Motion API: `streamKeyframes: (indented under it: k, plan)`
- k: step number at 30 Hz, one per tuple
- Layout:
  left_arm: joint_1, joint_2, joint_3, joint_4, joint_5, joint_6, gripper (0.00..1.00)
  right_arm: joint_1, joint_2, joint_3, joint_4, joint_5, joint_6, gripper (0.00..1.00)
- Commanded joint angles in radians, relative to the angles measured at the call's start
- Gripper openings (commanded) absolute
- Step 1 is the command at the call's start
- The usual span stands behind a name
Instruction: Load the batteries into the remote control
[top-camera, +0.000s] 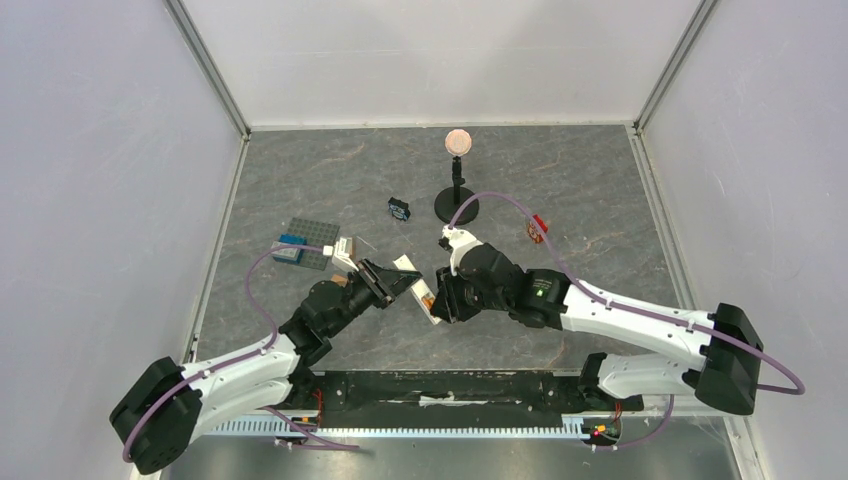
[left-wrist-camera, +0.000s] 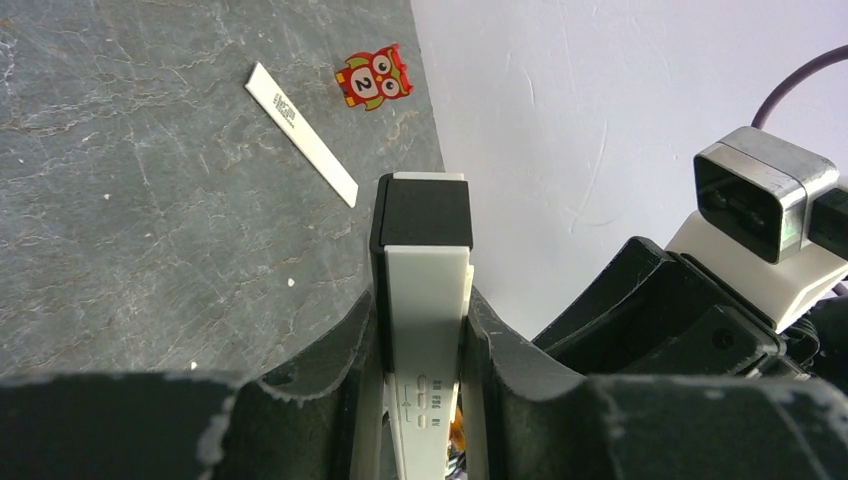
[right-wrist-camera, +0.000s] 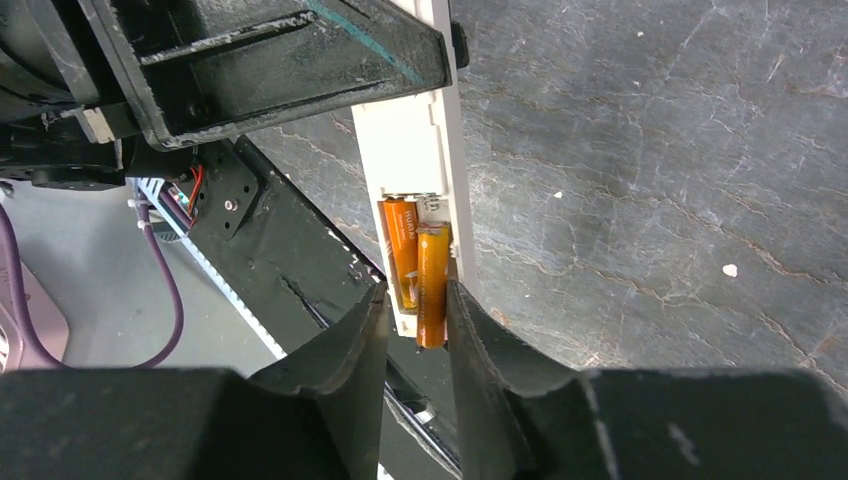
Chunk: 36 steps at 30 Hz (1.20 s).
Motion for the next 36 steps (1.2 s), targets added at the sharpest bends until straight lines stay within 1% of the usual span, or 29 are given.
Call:
streamKeyframes:
  k: [1,8,14,17,18,23,27,31,34,36]
  plan:
    - [-0.002,-0.011,0.009,0.132,0.006,-0.04,0.02,0.001,-0.029,0.031,-0.004,0.057,-0.003,0.34]
    - [-0.002,-0.025,-0.002,0.13,0.003,-0.069,0.02,0.0,-0.075,0.036,-0.001,0.062,0.02,0.45]
    - [-0.002,-0.04,-0.007,0.132,-0.029,-0.104,0.02,0.0,-0.128,0.036,0.01,0.073,0.055,0.5]
    - [-0.002,-0.049,-0.009,0.133,-0.034,-0.124,0.02,0.0,-0.172,0.024,0.043,0.073,0.079,0.56]
    - [-0.002,-0.052,-0.011,0.136,-0.035,-0.132,0.02,0.0,-0.192,0.02,0.057,0.072,0.09,0.59]
    - [-0.002,-0.066,-0.021,0.163,-0.051,-0.212,0.02,0.0,-0.289,-0.031,0.134,0.094,0.143,0.68]
    - [-0.002,-0.073,-0.023,0.2,-0.064,-0.301,0.02,0.0,-0.372,-0.107,0.191,0.147,0.198,0.74]
    - [-0.002,-0.081,-0.018,0.223,-0.081,-0.401,0.02,0.0,-0.44,-0.206,0.287,0.158,0.249,0.81]
    - [-0.002,-0.091,-0.014,0.202,-0.099,-0.466,0.02,0.0,-0.47,-0.263,0.402,0.121,0.277,0.84]
    - [-0.002,-0.097,-0.011,0.18,-0.109,-0.494,0.02,0.0,-0.472,-0.272,0.426,0.117,0.3,0.84]
